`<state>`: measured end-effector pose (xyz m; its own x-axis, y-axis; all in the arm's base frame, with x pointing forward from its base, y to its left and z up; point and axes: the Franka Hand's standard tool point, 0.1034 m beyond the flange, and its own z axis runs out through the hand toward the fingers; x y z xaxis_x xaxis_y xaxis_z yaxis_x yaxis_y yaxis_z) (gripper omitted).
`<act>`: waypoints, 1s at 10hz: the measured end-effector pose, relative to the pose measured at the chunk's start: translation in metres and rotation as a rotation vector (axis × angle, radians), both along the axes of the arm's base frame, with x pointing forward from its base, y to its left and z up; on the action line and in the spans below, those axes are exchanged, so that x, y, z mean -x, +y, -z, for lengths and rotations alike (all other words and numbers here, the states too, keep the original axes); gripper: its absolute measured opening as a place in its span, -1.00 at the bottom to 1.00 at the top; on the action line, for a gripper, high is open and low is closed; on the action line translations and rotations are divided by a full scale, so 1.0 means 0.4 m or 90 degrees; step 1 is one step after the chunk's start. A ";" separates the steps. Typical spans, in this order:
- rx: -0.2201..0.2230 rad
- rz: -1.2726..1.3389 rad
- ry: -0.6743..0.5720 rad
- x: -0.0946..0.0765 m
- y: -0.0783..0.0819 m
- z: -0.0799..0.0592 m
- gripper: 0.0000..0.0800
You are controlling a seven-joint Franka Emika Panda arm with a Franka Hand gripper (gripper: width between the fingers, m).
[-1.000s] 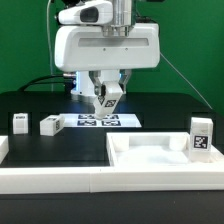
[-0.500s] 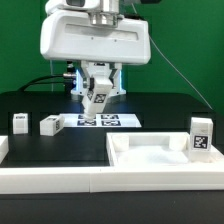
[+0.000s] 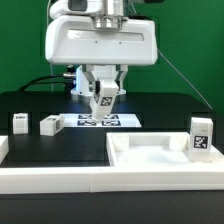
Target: Assemble square table
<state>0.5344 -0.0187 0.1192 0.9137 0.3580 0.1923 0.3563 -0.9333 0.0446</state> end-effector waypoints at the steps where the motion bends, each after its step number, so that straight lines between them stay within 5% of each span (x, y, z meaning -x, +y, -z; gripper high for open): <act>1: -0.003 -0.003 -0.002 -0.032 0.014 -0.005 -0.27; 2: -0.003 -0.007 -0.011 -0.058 0.024 -0.013 -0.27; 8: -0.007 0.002 -0.002 -0.058 0.028 -0.003 -0.27; 10: -0.024 0.015 0.026 -0.120 0.049 -0.002 -0.27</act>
Offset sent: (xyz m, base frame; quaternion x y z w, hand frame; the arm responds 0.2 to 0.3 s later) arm 0.0000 0.0000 0.0000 0.0000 0.0000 0.0000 1.0000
